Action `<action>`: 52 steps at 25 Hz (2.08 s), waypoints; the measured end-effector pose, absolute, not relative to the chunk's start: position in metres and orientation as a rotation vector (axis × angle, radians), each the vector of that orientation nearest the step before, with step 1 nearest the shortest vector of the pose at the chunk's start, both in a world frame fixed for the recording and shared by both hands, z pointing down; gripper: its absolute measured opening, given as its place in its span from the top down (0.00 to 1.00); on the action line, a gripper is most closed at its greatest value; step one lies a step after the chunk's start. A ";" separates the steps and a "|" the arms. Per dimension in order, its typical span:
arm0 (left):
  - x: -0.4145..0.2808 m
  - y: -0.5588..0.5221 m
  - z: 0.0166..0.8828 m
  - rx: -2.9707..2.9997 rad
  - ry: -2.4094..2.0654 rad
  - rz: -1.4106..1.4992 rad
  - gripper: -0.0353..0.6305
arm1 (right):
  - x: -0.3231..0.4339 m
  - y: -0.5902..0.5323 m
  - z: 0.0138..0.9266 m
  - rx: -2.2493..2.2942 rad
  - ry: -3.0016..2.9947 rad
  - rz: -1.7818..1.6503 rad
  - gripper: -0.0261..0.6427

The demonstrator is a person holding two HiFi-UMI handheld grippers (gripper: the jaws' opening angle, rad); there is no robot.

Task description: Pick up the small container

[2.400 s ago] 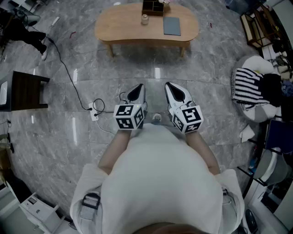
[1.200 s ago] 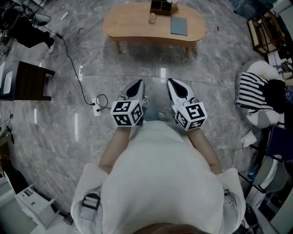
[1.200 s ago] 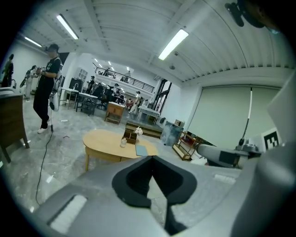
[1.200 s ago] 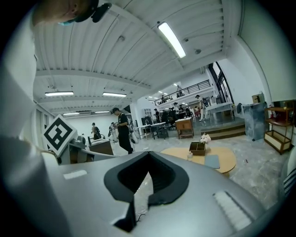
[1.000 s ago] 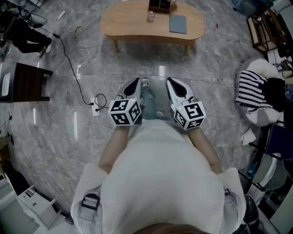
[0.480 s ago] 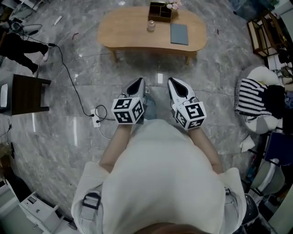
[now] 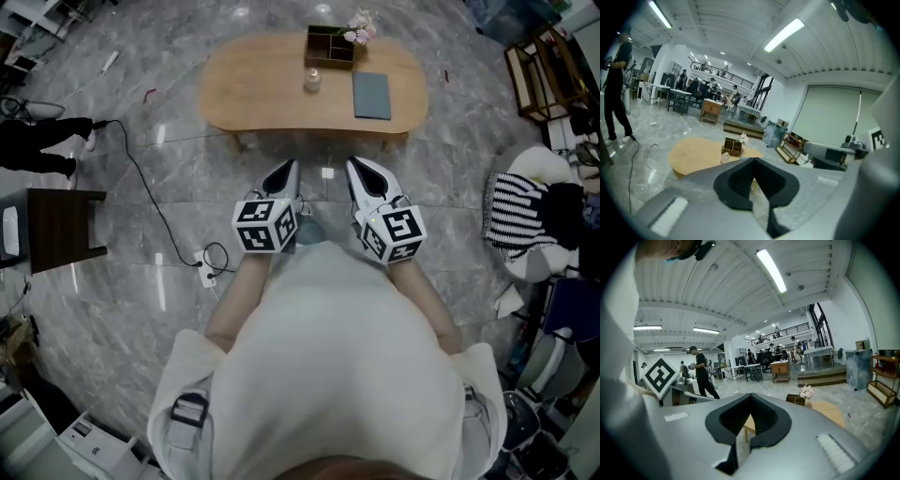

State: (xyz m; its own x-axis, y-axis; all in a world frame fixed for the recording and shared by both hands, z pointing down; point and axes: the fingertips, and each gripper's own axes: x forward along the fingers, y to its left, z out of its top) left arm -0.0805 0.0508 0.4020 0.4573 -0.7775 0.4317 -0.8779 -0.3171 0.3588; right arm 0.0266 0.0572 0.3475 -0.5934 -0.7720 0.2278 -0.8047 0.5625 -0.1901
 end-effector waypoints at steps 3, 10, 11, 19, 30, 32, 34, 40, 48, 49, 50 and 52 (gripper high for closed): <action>-0.089 0.023 0.401 2.166 -1.366 0.242 0.94 | 0.019 0.032 0.345 1.365 -2.662 0.416 0.96; -0.107 -0.035 0.406 2.176 -1.332 0.250 0.94 | 0.003 -0.025 0.349 1.406 -2.632 0.417 0.96; -0.109 -0.042 0.408 2.179 -1.326 0.253 0.94 | 0.001 -0.032 0.350 1.412 -2.629 0.419 0.96; -0.118 -0.092 0.424 2.204 -1.249 0.278 0.94 | -0.008 -0.081 0.363 1.479 -2.581 0.462 0.96; -0.111 -0.127 0.470 2.137 -1.200 0.295 0.94 | 0.002 -0.100 0.394 1.484 -2.501 0.606 0.96; -0.107 -0.134 0.481 2.124 -1.201 0.312 0.94 | 0.006 -0.106 0.404 1.474 -2.488 0.630 0.96; -0.102 -0.142 0.491 2.110 -1.201 0.319 0.94 | 0.010 -0.115 0.414 1.452 -2.481 0.638 0.96; -0.093 -0.175 0.524 2.049 -1.231 0.325 0.94 | 0.023 -0.155 0.443 1.367 -2.467 0.643 0.96; -0.083 -0.229 0.575 2.007 -1.277 0.387 0.94 | 0.036 -0.207 0.487 1.274 -2.460 0.693 0.96; -0.081 -0.235 0.582 2.005 -1.278 0.393 0.94 | 0.037 -0.213 0.494 1.264 -2.459 0.702 0.96; -0.078 -0.241 0.589 2.001 -1.280 0.400 0.94 | 0.038 -0.219 0.500 1.256 -2.458 0.711 0.96; -0.075 -0.251 0.605 1.990 -1.287 0.416 0.94 | 0.039 -0.230 0.511 1.242 -2.457 0.728 0.96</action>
